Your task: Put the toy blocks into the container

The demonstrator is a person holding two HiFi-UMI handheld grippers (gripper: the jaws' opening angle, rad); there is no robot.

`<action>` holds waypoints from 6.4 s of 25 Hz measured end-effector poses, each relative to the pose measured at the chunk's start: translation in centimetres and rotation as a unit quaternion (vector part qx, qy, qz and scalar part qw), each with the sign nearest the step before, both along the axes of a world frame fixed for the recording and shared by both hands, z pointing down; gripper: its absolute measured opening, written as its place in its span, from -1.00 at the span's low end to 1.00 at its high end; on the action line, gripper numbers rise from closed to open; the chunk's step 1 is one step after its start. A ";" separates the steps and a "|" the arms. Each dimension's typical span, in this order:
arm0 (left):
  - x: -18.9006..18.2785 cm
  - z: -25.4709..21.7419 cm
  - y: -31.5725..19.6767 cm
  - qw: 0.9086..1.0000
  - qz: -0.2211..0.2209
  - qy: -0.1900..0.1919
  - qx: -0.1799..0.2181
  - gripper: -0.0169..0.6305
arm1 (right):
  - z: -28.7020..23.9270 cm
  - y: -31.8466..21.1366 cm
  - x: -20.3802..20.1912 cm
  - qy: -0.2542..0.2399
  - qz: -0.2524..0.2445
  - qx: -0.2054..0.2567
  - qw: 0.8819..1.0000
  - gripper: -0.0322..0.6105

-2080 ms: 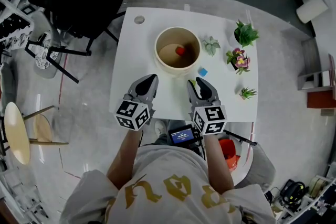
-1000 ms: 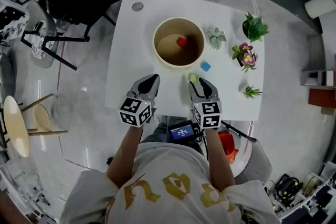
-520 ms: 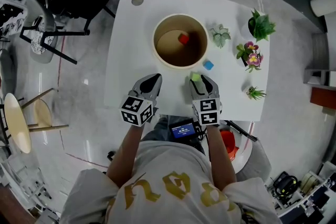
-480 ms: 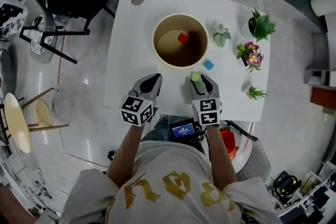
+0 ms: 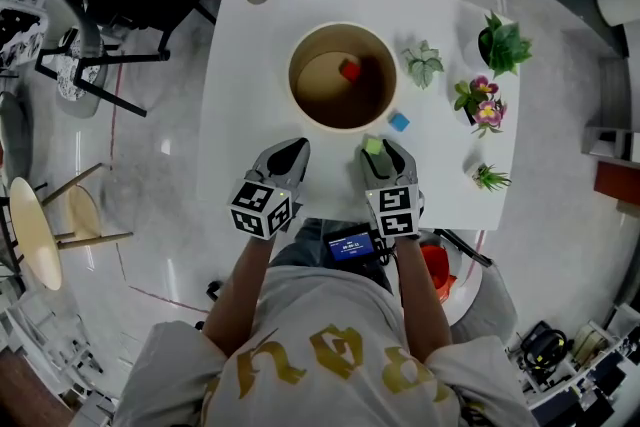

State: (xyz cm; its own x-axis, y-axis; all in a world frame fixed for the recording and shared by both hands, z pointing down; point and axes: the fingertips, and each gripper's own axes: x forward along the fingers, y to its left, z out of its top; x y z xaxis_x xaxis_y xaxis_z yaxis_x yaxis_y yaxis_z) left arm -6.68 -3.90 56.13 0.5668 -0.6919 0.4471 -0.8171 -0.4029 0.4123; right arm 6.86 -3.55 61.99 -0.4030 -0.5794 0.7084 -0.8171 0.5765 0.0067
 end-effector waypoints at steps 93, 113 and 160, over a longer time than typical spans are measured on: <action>-2.2 -15.7 -2.7 0.983 0.002 0.058 0.172 -0.95 | -18.3 -1.3 -0.3 -0.195 0.105 0.136 0.966 -0.28; -4.1 -14.8 -7.1 0.983 -0.048 0.069 0.165 -0.95 | -19.2 -6.5 -3.3 -0.204 0.061 0.141 0.967 -0.28; -2.2 -15.8 1.6 0.983 0.003 0.073 0.167 -0.95 | -19.5 2.8 -1.4 -0.170 0.099 0.165 0.966 -0.34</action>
